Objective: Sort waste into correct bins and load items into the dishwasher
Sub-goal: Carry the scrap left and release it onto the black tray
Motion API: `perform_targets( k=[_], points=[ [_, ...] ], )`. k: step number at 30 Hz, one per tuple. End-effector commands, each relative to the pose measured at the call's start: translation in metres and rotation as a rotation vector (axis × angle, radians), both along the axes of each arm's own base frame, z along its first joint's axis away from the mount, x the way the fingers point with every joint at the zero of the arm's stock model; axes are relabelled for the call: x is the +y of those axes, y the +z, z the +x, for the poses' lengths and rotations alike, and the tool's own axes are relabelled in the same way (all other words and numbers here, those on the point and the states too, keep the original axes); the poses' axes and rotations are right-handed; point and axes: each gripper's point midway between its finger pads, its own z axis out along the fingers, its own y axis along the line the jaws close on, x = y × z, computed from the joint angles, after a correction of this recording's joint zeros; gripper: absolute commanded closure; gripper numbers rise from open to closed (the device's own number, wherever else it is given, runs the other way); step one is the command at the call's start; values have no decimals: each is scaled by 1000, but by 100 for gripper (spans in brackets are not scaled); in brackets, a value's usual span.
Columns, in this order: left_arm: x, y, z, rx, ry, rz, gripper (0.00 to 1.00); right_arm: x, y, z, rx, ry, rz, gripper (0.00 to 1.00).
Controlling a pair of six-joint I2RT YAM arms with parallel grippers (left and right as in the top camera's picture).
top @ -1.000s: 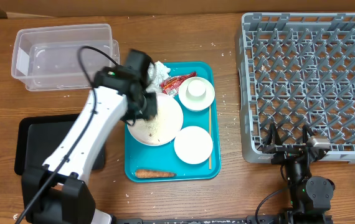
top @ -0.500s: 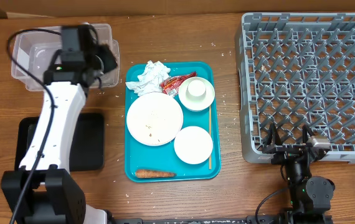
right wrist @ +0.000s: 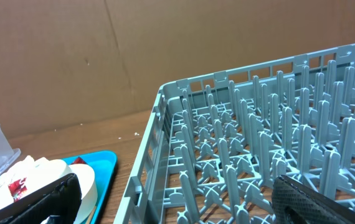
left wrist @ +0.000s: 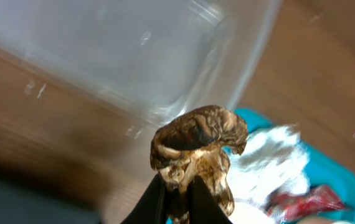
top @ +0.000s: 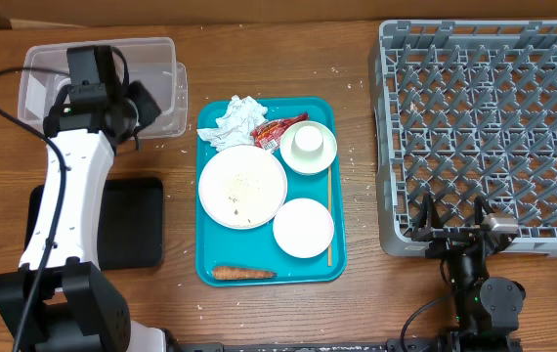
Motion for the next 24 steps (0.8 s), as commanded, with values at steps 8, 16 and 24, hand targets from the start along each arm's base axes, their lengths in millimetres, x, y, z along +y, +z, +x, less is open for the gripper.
perform_targets(
  k=[8, 16, 24],
  points=[
    [82, -28, -96, 340, 434, -3, 92, 0, -1, 0, -8, 1, -5, 0],
    [104, -47, -132, 441, 560, -10, 92, 0, -1, 0, -8, 0, -5, 0],
    [96, -91, -153, 502, 603, -35, 89, 0, -1, 0, -8, 0, -5, 0]
  ],
)
